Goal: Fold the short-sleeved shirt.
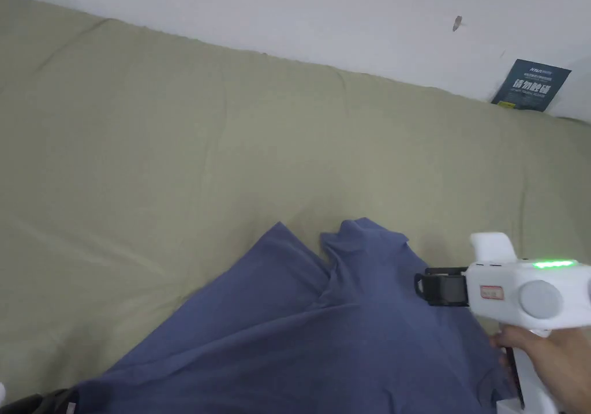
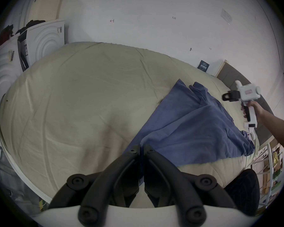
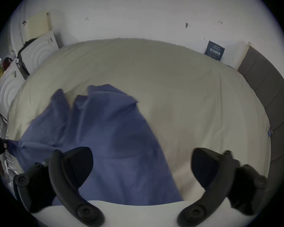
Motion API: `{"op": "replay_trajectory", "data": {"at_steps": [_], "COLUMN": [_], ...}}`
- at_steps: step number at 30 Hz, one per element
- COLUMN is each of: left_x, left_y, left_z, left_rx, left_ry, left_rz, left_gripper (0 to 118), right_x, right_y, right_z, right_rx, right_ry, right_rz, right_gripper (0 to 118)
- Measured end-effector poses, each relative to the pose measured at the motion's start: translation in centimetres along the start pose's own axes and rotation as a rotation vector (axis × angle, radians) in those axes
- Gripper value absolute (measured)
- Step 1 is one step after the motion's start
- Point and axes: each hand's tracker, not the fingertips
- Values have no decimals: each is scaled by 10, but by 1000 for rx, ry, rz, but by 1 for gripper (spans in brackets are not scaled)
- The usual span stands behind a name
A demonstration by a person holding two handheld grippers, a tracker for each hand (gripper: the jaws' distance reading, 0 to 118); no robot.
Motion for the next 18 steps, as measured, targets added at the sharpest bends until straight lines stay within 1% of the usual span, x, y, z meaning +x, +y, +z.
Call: {"op": "replay_trajectory", "data": {"at_steps": [1,3,5,6,7,8,9,10,11,13,15,16,18], "left_x": [2,5,7,9,9,9,11,11,11,8,9,10,11], "left_y": [0,2,6,6,7,8,8,9,10,11,19,25,42], "left_z": [0,1,0,-1,-1,-3,-3,-4,-5,-8,-6,-3,5], "left_rx": [4,5,0,3,5,-7,-1,-1,-5,4,18,30,92], "left_ry": [-3,-2,-6,15,21,12,30,23,-4,-17,-15,-26,-47], "left_rz": [-5,-5,-4,-8,-10,-11,-5,-2,10,29,61,67,86], "left_gripper": [2,2,2,2,2,2,2,2,1,1,1,1,1], "right_x": [-1,-2,-5,-8,-14,-19,-29,-35,-42,-52,-49,-48,-42], "right_y": [8,15,20,18,13,9,7,3,-1,-3,2,5,17], "right_z": [-9,-30,-44,-51,-53,-51,-37,-28,-22,0,26,42,83], "right_rx": [21,14,-44,-97,-110,-108,-16,-14,-29,5,52,83,161], "right_ry": [-3,-15,-26,-48,-52,0,-72,7,11,52,46,51,74], "right_rz": [5,2,10,26,46,64,78,81,87,112,129,128,79], "right_gripper": [118,118,118,109,82,63,40,1,1,1,1,1,1]}}
